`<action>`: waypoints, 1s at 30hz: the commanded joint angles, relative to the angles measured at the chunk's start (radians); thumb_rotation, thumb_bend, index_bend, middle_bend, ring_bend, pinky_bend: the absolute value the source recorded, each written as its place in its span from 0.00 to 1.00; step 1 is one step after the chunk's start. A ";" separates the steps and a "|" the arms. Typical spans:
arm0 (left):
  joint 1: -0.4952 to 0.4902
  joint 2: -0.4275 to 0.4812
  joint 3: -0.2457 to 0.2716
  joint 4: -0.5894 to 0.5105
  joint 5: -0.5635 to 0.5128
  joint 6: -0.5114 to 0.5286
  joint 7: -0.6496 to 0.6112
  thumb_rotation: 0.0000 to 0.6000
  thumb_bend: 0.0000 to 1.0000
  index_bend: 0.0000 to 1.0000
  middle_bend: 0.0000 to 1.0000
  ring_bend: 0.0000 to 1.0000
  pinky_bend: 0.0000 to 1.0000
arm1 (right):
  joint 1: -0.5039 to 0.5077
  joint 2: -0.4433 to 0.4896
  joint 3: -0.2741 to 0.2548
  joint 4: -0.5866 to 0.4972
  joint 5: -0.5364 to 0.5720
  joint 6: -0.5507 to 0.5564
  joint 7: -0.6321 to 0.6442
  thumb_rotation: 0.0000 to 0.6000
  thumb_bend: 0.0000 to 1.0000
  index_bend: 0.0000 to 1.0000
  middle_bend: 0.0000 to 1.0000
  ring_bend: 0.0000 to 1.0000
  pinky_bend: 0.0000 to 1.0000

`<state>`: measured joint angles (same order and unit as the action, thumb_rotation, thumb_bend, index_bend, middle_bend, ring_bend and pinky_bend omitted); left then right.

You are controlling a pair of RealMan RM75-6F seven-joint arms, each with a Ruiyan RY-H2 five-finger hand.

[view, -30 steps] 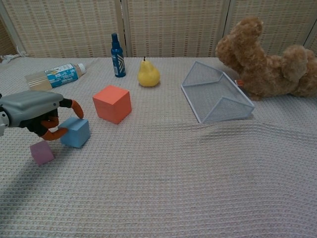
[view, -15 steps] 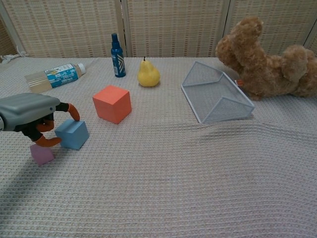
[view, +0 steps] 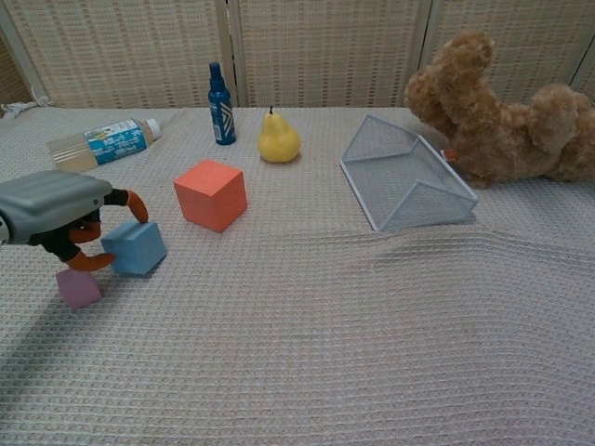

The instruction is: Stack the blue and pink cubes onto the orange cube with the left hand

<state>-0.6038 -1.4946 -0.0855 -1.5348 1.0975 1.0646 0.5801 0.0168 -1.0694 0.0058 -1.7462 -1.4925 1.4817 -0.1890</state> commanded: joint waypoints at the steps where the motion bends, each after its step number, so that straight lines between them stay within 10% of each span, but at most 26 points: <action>1: 0.004 -0.025 0.006 0.036 0.042 0.027 -0.025 1.00 0.35 0.43 1.00 1.00 1.00 | 0.001 0.001 -0.001 -0.001 0.001 -0.003 -0.001 1.00 0.06 0.00 0.00 0.00 0.00; 6: 0.009 -0.047 0.013 0.072 0.078 0.039 -0.053 1.00 0.35 0.57 1.00 1.00 1.00 | -0.001 0.004 -0.002 -0.004 0.001 -0.005 -0.001 1.00 0.06 0.00 0.00 0.00 0.00; 30: 0.038 0.064 -0.041 -0.035 0.108 0.123 -0.079 1.00 0.35 0.58 1.00 1.00 1.00 | 0.000 0.005 0.001 -0.010 0.012 -0.019 -0.013 1.00 0.06 0.00 0.00 0.00 0.00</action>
<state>-0.5667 -1.4319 -0.1252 -1.5702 1.2041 1.1849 0.5006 0.0167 -1.0647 0.0068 -1.7561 -1.4803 1.4623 -0.2021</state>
